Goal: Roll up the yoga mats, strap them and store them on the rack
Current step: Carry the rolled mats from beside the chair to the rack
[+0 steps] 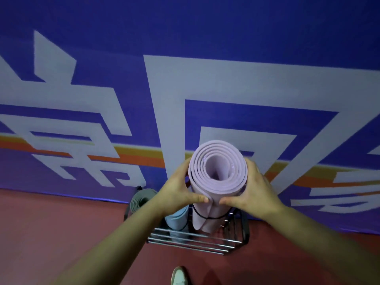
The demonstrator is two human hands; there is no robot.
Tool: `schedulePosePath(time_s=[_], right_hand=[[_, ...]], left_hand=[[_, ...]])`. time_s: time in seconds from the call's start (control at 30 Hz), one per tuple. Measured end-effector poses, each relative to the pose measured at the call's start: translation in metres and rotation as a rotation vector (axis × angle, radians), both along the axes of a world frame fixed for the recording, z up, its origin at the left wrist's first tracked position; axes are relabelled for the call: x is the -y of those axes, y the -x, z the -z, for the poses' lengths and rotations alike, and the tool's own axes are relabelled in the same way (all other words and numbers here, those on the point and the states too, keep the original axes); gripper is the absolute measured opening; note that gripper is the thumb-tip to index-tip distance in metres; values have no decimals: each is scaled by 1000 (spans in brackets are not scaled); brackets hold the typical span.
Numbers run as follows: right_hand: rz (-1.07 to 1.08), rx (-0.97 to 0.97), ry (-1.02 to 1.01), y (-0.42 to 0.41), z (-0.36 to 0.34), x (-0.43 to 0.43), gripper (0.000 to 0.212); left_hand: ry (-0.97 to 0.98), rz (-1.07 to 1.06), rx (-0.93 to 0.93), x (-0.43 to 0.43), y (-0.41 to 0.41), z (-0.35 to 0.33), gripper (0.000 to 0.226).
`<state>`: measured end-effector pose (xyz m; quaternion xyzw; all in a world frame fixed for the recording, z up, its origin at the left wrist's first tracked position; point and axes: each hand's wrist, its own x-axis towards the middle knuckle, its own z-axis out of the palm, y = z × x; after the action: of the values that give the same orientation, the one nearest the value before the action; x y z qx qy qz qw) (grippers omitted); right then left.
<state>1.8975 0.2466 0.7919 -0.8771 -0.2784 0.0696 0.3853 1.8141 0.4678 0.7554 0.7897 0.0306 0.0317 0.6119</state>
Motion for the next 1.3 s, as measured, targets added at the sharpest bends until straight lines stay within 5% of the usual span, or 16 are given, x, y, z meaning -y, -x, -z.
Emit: schedulePosePath(time_s=[0.17,0.33,0.67,1.2,1.3], right_hand=[[-16,-185,76,-17,49,-17,114],[109,-173,24,-39,57,-25,114],[33,-185,206,-51,54,-10,112],[73,-210,145,-56,100,-2,109],[65,-276,142,-56,125,-3,110]], left_hand=[[-38,113,-103,-21,-25,40,120],[-74,165,-117,-34,-67,43,124],[-113,189,-105,-22,-73,49,122],[-191,203,-196,-12,-85,92,123],[-238,206,-222,-7,-86,100,104]])
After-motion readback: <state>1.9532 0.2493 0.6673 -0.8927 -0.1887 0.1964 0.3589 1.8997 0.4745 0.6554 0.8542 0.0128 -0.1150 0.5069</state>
